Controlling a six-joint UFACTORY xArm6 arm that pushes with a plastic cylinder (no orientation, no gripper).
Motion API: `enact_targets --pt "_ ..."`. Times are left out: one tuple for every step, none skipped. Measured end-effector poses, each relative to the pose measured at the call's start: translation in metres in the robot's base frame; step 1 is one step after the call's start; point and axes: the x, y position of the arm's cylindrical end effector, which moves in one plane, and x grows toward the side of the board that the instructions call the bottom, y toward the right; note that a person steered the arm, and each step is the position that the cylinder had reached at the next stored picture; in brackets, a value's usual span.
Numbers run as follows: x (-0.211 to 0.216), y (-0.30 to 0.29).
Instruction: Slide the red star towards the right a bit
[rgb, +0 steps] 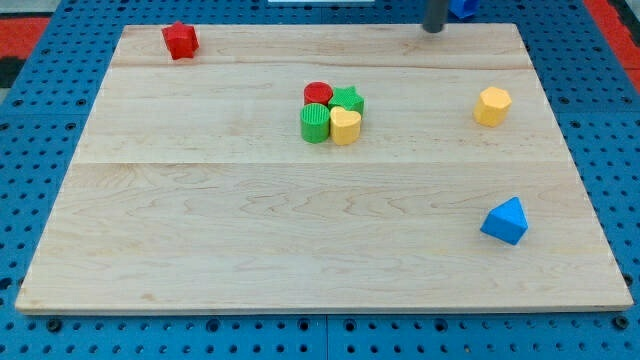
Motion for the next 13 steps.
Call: enact_targets --pt "0.012 -0.067" --pt "0.038 -0.111" --pt "0.094 -0.140" --pt "0.104 -0.234" --pt "0.074 -0.333" --pt "0.031 -0.432" --pt "0.016 -0.428" --pt "-0.005 -0.384" --pt "-0.004 -0.367" --pt "-0.002 -0.358" --pt "0.005 -0.373" --pt "0.013 -0.374" --pt "0.027 -0.369"
